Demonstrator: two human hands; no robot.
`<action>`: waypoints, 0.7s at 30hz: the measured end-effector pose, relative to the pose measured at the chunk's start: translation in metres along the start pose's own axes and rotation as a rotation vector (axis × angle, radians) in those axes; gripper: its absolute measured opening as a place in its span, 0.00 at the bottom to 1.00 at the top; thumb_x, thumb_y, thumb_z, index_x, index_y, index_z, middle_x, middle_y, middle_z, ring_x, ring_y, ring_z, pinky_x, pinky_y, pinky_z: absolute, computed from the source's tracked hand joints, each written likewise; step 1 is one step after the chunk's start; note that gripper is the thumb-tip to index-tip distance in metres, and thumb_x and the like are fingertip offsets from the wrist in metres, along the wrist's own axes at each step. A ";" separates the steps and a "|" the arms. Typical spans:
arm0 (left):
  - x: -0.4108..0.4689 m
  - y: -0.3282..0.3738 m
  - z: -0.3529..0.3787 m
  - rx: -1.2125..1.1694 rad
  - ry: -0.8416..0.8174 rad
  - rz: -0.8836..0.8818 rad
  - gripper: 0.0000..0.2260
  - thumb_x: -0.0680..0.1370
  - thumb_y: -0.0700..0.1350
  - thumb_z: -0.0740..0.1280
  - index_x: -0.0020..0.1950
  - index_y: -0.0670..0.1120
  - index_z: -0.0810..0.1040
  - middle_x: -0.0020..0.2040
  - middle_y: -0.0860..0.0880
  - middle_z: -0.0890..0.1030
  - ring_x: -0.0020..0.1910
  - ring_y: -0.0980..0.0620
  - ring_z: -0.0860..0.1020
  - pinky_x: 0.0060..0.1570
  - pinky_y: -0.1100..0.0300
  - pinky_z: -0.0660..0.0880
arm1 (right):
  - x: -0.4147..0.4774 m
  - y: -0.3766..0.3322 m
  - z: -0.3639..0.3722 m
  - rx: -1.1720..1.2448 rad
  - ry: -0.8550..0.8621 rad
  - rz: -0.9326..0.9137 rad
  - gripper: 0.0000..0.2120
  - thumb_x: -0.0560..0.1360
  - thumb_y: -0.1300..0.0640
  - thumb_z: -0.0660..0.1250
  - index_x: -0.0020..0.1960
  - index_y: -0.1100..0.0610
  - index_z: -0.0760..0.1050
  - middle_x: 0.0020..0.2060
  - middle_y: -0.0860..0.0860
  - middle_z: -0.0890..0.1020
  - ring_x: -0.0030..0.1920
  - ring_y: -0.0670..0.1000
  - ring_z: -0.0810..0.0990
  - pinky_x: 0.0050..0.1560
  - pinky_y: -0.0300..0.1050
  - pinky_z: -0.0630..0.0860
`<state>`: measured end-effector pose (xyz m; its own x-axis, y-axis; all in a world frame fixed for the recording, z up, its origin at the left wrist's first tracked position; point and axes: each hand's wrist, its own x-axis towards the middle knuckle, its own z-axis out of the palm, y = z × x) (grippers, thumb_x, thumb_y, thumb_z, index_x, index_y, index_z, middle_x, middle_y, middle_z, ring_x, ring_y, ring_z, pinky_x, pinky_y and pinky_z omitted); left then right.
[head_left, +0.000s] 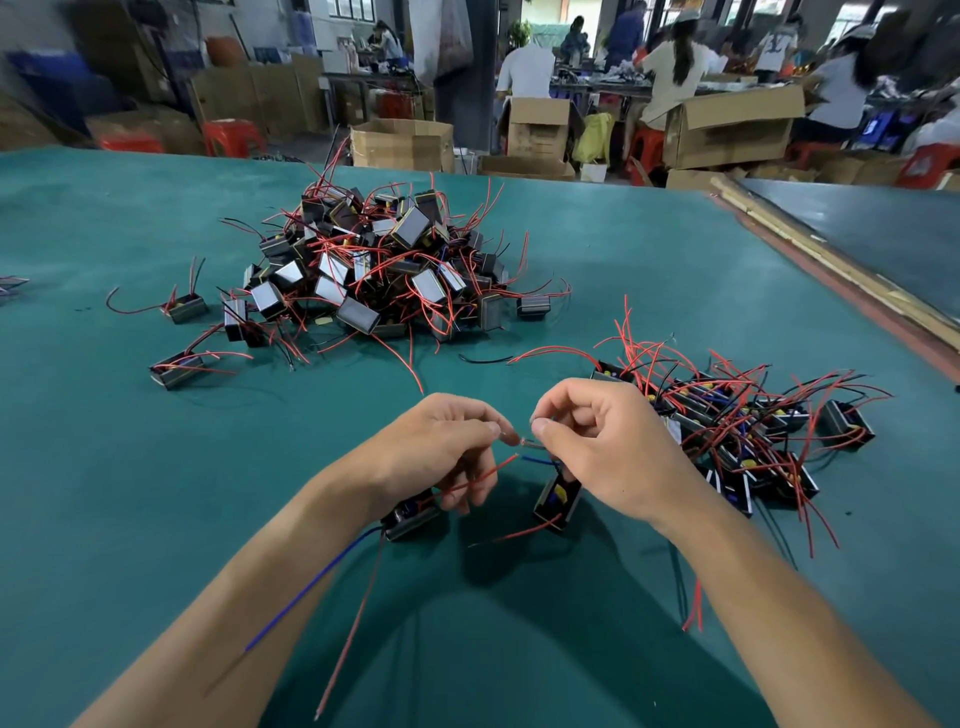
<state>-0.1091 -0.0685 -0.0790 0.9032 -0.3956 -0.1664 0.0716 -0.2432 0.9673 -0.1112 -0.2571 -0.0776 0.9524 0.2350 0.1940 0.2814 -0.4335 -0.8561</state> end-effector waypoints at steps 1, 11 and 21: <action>0.000 0.000 0.000 0.003 0.003 -0.004 0.10 0.83 0.38 0.54 0.50 0.40 0.75 0.25 0.43 0.77 0.17 0.52 0.66 0.22 0.63 0.67 | 0.000 -0.001 0.000 0.022 -0.005 0.015 0.10 0.76 0.63 0.68 0.38 0.53 0.77 0.26 0.47 0.80 0.25 0.43 0.75 0.29 0.37 0.72; -0.001 -0.004 -0.006 -0.008 0.001 -0.042 0.12 0.82 0.45 0.63 0.44 0.39 0.77 0.26 0.45 0.78 0.19 0.54 0.65 0.25 0.62 0.72 | -0.002 -0.004 0.000 0.148 -0.035 0.095 0.09 0.78 0.66 0.64 0.41 0.58 0.77 0.29 0.50 0.83 0.27 0.48 0.80 0.29 0.40 0.77; 0.000 -0.001 -0.004 0.008 0.043 -0.046 0.11 0.84 0.39 0.55 0.45 0.41 0.73 0.20 0.50 0.67 0.18 0.54 0.63 0.24 0.62 0.73 | -0.001 -0.004 0.000 0.212 -0.019 0.105 0.09 0.78 0.68 0.64 0.40 0.60 0.77 0.29 0.53 0.83 0.27 0.51 0.81 0.29 0.42 0.78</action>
<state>-0.1076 -0.0648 -0.0793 0.9162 -0.3458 -0.2024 0.1105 -0.2674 0.9572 -0.1134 -0.2555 -0.0742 0.9723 0.2153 0.0911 0.1478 -0.2644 -0.9530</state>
